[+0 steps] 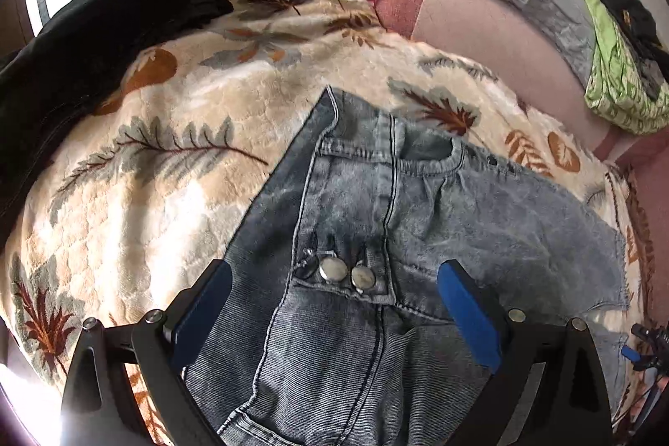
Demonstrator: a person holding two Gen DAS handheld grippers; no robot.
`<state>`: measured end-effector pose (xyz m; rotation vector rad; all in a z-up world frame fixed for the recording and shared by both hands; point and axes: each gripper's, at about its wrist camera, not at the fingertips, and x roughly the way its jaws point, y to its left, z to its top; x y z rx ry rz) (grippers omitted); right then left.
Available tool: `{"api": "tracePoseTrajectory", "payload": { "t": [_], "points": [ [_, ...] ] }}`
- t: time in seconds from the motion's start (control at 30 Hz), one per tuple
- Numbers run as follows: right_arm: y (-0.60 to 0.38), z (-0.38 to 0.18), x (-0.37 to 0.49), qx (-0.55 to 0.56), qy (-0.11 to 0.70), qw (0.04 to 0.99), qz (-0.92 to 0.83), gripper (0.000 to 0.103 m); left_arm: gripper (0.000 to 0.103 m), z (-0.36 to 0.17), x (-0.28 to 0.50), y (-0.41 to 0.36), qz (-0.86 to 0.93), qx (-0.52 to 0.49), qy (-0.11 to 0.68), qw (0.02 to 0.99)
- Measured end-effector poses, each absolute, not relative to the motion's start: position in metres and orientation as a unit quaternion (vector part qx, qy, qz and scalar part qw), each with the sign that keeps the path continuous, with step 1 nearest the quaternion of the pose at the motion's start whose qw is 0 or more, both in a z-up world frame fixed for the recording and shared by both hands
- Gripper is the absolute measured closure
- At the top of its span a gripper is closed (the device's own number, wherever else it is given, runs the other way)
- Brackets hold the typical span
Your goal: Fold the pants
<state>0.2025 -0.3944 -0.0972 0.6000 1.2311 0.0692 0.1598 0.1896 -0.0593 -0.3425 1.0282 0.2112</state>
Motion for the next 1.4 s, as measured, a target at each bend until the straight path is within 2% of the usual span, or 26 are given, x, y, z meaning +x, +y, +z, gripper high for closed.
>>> {"api": "tracePoseTrajectory", "payload": {
  "t": [0.1, 0.33, 0.5, 0.6, 0.7, 0.73, 0.77, 0.8, 0.83, 0.87, 0.93, 1.03, 1.1, 1.17, 1.2, 1.23, 1.27, 1.33, 1.4],
  "points": [
    [-0.39, -0.084, 0.203, 0.272, 0.561, 0.781, 0.033, 0.001, 0.005, -0.083, 0.167, 0.183, 0.099, -0.141, 0.534, 0.827],
    [-0.384, -0.034, 0.251, 0.206, 0.521, 0.827, 0.035, 0.001, 0.005, -0.035, 0.187, 0.202, 0.088, -0.163, 0.46, 0.868],
    [-0.396, -0.039, 0.312, 0.181, 0.525, 0.831, 0.008, 0.001, 0.005, -0.035, 0.242, 0.241, 0.072, -0.226, 0.469, 0.851],
    [-0.403, -0.049, 0.345, 0.173, 0.534, 0.827, -0.01, 0.002, 0.005, -0.045, 0.276, 0.247, 0.065, -0.217, 0.474, 0.851],
    [-0.411, -0.056, 0.366, 0.183, 0.539, 0.822, -0.023, 0.003, 0.009, -0.06, 0.303, 0.256, 0.07, -0.233, 0.485, 0.84],
    [-0.412, -0.058, 0.37, 0.191, 0.537, 0.822, -0.018, 0.004, 0.017, -0.065, 0.308, 0.258, 0.074, -0.238, 0.489, 0.836],
    [-0.413, -0.059, 0.373, 0.196, 0.534, 0.822, -0.015, 0.004, 0.031, -0.07, 0.313, 0.26, 0.076, -0.241, 0.493, 0.832],
    [-0.413, -0.061, 0.377, 0.196, 0.536, 0.821, -0.015, 0.004, 0.038, -0.075, 0.317, 0.26, 0.071, -0.242, 0.502, 0.827],
    [-0.411, -0.064, 0.38, 0.192, 0.54, 0.819, -0.013, 0.005, 0.052, -0.08, 0.32, 0.259, 0.069, -0.242, 0.509, 0.823],
    [-0.41, -0.067, 0.382, 0.19, 0.544, 0.818, -0.011, 0.01, 0.058, -0.083, 0.322, 0.258, 0.067, -0.242, 0.511, 0.822],
    [-0.407, -0.073, 0.387, 0.191, 0.552, 0.812, -0.005, 0.018, 0.058, -0.084, 0.322, 0.256, 0.063, -0.236, 0.505, 0.828],
    [-0.405, -0.078, 0.392, 0.185, 0.558, 0.809, -0.007, 0.019, 0.058, -0.087, 0.325, 0.256, 0.06, -0.236, 0.504, 0.829],
    [-0.404, -0.08, 0.397, 0.182, 0.559, 0.809, -0.009, 0.019, 0.063, -0.091, 0.328, 0.257, 0.064, -0.233, 0.51, 0.825],
    [-0.403, -0.083, 0.402, 0.176, 0.563, 0.808, -0.016, 0.019, 0.076, -0.092, 0.329, 0.257, 0.073, -0.222, 0.512, 0.827],
    [-0.403, -0.086, 0.405, 0.174, 0.566, 0.806, -0.019, 0.019, 0.08, -0.092, 0.329, 0.257, 0.076, -0.218, 0.514, 0.826],
    [-0.402, -0.088, 0.408, 0.176, 0.568, 0.804, -0.016, 0.023, 0.086, -0.093, 0.329, 0.258, 0.079, -0.216, 0.515, 0.825],
    [-0.401, -0.089, 0.41, 0.178, 0.569, 0.803, -0.01, 0.038, 0.091, -0.093, 0.329, 0.259, 0.082, -0.214, 0.517, 0.825],
    [-0.396, -0.089, 0.414, 0.165, 0.573, 0.803, -0.011, 0.054, 0.094, -0.093, 0.329, 0.26, 0.083, -0.211, 0.519, 0.824],
    [-0.39, -0.093, 0.418, 0.139, 0.586, 0.799, -0.015, 0.058, 0.095, -0.093, 0.331, 0.258, 0.083, -0.203, 0.522, 0.824]
  ]
}}
